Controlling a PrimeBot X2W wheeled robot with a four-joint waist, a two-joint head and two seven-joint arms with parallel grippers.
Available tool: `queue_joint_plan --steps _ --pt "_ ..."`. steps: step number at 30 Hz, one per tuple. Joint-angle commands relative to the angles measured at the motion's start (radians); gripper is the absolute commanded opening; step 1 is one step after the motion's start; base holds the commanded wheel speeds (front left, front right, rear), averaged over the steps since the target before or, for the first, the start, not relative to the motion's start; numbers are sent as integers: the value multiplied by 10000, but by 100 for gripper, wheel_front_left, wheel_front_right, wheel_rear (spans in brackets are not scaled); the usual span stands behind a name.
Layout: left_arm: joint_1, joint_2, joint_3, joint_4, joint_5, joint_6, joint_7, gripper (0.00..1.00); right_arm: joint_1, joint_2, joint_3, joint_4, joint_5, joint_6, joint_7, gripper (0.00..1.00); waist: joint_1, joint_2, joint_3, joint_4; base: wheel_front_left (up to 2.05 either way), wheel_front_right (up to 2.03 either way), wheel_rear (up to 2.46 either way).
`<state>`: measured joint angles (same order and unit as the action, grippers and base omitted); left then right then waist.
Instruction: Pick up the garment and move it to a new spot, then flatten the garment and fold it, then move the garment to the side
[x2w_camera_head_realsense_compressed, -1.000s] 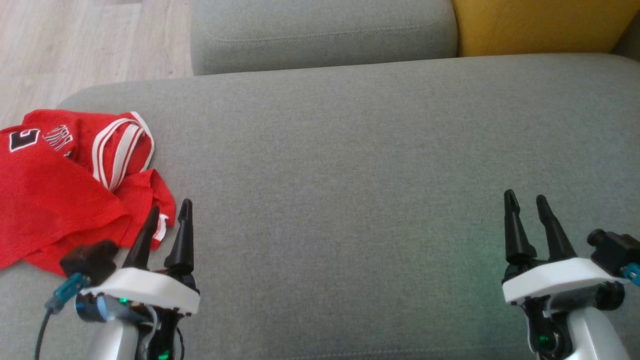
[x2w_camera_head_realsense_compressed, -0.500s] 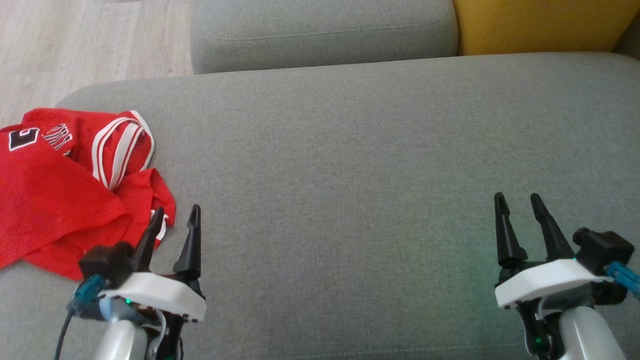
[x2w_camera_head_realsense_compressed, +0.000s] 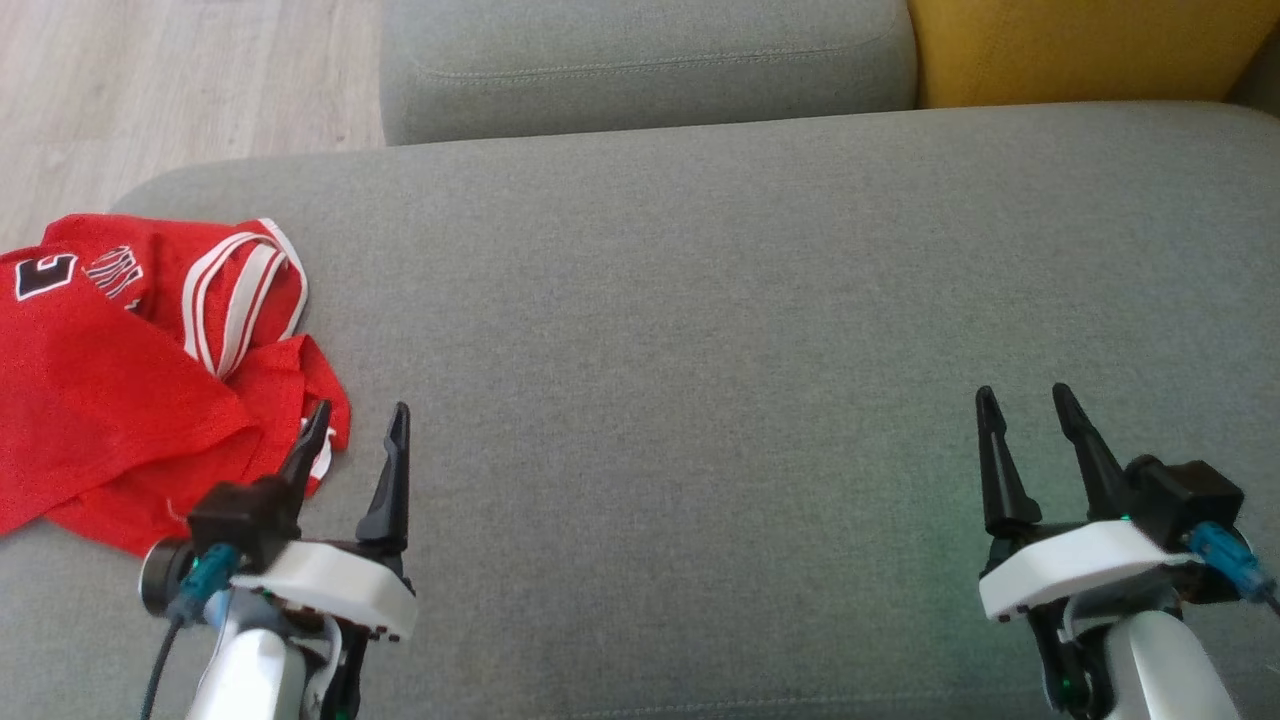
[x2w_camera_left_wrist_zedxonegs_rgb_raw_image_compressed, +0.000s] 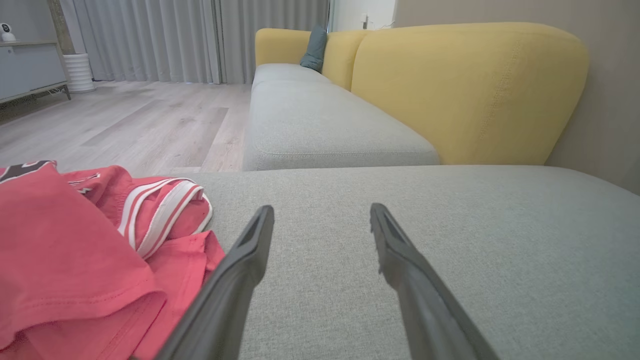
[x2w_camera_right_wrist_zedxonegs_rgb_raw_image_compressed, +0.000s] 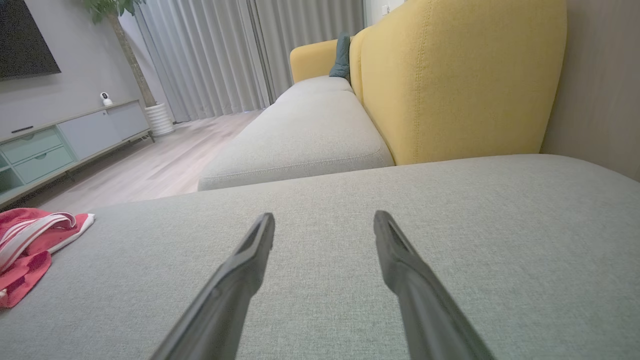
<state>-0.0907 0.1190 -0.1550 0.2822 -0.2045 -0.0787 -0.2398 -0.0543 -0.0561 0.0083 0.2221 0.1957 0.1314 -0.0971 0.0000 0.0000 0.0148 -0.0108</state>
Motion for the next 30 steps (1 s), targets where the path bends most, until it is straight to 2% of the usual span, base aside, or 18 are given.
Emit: queue_joint_plan --steps 1,23,30 --pt "-599 229 227 -294 319 59 -164 100 -588 -6 204 -378 -305 -7 -158 100 0 0 9 -3 0 0 0" --pt "-660 139 275 -64 166 68 -220 100 -670 53 207 -242 22 -7 -156 100 0 0 54 10 0 0 0" --pt "-770 149 363 -33 114 148 -220 100 -676 55 194 -379 -88 -7 -91 100 0 0 129 303 0 0 0"
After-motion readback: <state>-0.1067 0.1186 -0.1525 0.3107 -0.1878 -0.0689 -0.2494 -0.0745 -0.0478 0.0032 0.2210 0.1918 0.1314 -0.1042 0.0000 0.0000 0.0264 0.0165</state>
